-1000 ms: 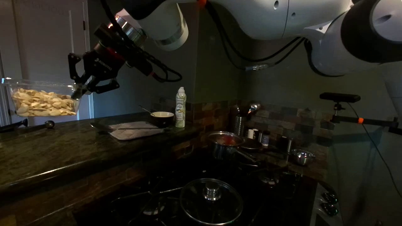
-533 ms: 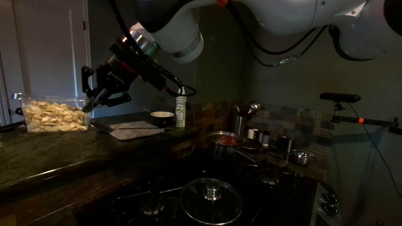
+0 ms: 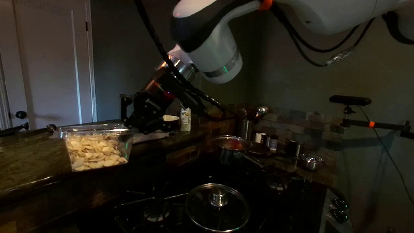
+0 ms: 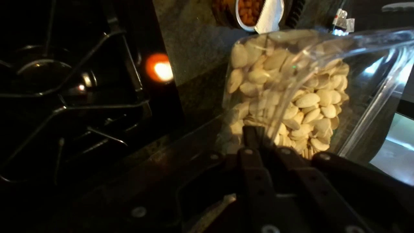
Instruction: Move the glass bowl to the bottom part of the table
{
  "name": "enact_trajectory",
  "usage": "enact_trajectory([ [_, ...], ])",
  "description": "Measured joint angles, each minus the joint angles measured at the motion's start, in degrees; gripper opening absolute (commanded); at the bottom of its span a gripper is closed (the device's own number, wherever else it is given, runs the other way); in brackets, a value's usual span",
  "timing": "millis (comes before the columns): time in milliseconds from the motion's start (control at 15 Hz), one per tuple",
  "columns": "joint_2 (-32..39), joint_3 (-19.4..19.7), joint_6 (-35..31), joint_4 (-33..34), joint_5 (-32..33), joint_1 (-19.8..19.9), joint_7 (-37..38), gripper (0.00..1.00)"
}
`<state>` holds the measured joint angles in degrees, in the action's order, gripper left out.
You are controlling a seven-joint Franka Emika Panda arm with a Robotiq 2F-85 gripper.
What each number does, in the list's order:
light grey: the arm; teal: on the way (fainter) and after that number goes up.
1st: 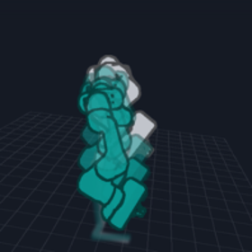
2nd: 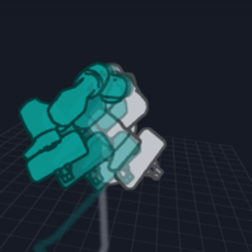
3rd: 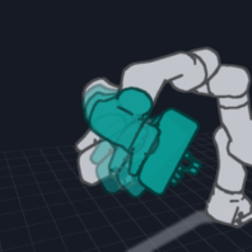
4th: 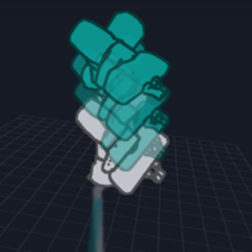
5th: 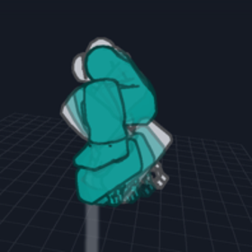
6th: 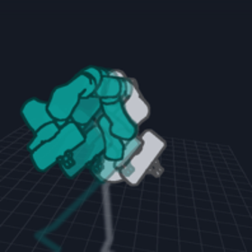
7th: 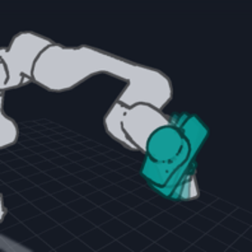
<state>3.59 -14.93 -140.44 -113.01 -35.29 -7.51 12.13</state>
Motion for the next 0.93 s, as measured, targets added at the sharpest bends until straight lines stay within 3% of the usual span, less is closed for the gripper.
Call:
enact_trajectory([
  [200,-2.4,0.1,-0.1,-3.4,-0.6,0.0,-0.4,0.04],
  [600,-2.4,0.5,-0.3,-4.0,-0.4,-1.0,-1.1,0.01],
  [933,-3.4,-0.5,-8.2,-10.0,-2.4,-4.7,-5.2,0.01],
])
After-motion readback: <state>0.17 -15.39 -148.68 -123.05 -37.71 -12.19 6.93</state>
